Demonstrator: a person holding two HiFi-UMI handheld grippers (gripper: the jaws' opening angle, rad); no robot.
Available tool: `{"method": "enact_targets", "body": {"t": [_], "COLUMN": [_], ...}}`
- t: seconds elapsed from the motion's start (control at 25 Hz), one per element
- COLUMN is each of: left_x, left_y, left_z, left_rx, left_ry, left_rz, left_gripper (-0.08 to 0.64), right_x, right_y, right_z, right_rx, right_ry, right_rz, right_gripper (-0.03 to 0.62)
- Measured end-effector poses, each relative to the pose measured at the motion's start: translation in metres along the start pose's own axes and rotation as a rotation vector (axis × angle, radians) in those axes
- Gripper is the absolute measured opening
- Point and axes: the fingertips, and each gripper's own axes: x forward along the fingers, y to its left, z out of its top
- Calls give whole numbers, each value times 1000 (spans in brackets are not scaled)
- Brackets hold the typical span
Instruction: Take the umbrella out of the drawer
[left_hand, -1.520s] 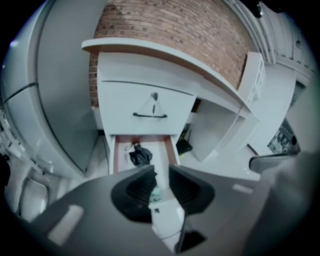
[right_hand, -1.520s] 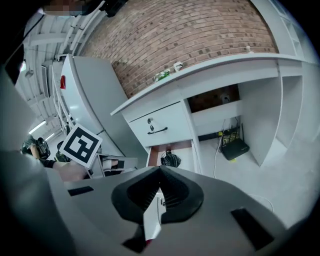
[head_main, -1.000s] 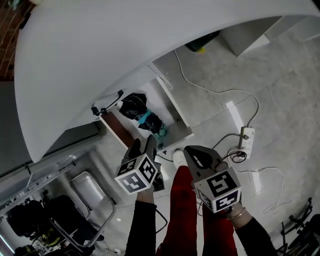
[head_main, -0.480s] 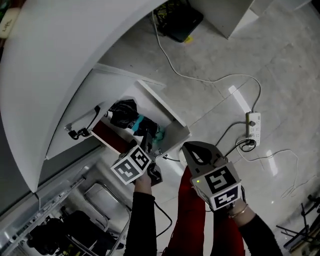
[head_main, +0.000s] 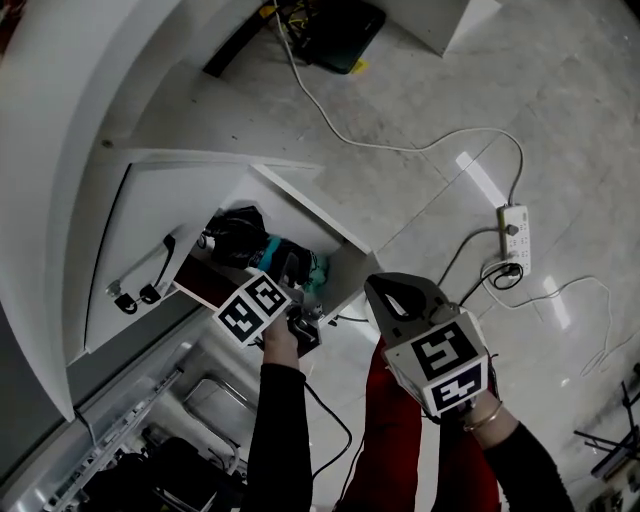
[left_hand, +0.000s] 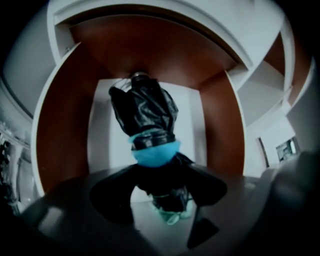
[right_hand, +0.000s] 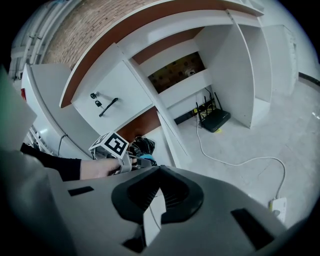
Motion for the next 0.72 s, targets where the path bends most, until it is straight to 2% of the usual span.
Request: {"method": "enact_targets", "body": {"t": [0.08, 0.4, 0.72], "left_x": [5, 20, 31], "left_y": [-1, -7, -6], "left_z": [2, 8, 10], "left_rx": [-15, 8, -21], "left_ry": [6, 20, 28], "left_rz": [-10, 6, 23], "left_gripper": [305, 305, 305], "right_x": [2, 10, 12], "right_y": [1, 3, 4], "right_z": [-1, 0, -2], "right_rx": [10, 14, 12], "right_ry": [2, 13, 29], "right_rz": [2, 8, 9], "right_gripper": [-3, -3, -2]}}
